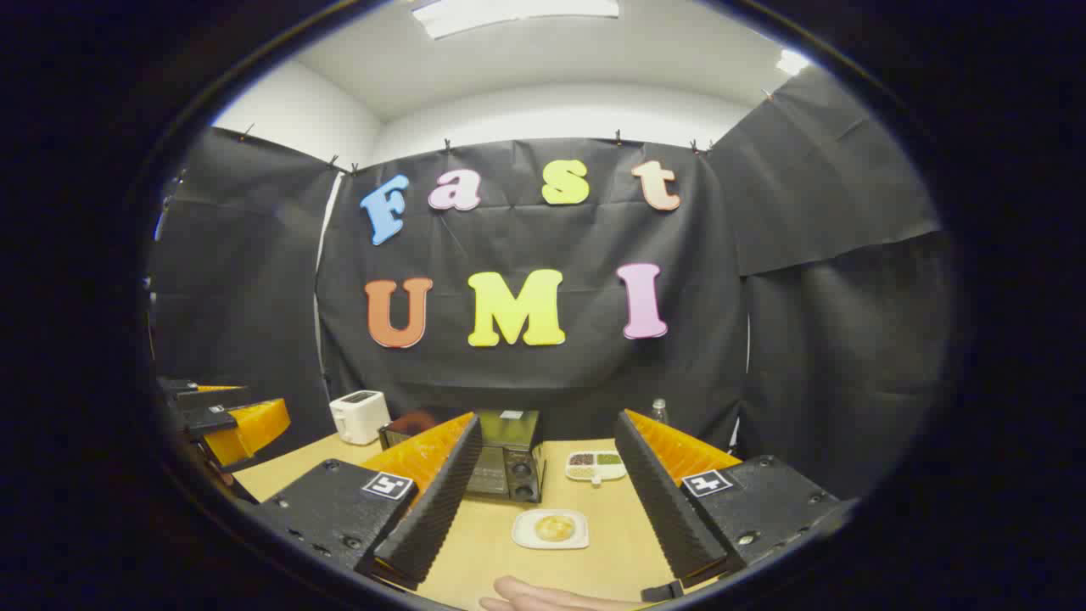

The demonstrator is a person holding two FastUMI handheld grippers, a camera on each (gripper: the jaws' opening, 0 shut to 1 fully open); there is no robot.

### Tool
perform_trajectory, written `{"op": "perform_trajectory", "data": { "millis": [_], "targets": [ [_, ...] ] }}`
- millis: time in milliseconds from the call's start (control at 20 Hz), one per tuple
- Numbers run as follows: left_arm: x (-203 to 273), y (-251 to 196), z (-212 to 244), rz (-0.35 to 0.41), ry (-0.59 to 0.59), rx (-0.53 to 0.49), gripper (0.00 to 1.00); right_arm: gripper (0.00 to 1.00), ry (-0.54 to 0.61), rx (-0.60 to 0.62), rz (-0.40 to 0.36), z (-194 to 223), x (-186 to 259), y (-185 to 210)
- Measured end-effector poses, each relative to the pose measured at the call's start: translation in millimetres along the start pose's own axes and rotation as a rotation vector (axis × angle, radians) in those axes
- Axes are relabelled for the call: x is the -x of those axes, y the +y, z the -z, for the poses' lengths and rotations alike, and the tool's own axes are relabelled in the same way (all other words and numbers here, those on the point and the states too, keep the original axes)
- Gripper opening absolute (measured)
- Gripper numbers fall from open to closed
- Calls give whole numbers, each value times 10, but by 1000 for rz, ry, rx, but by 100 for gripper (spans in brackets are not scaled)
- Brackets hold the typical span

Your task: Open the electric oven with the left hand, put the food in, and close the electric oven.

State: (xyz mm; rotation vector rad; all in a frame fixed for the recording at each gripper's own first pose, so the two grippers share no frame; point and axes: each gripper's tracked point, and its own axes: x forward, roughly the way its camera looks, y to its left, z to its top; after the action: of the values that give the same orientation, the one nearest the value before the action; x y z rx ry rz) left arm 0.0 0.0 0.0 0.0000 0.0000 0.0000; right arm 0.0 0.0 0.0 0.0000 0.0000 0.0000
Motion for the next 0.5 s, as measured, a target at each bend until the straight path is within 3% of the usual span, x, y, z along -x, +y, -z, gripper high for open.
{"op": "perform_trajectory", "data": {
  "millis": [500],
  "targets": [
    [-87, -50, 84, -5, -9, -22, 94, 96, -2, -26, -12, 90, -36, -142]
  ]
}}
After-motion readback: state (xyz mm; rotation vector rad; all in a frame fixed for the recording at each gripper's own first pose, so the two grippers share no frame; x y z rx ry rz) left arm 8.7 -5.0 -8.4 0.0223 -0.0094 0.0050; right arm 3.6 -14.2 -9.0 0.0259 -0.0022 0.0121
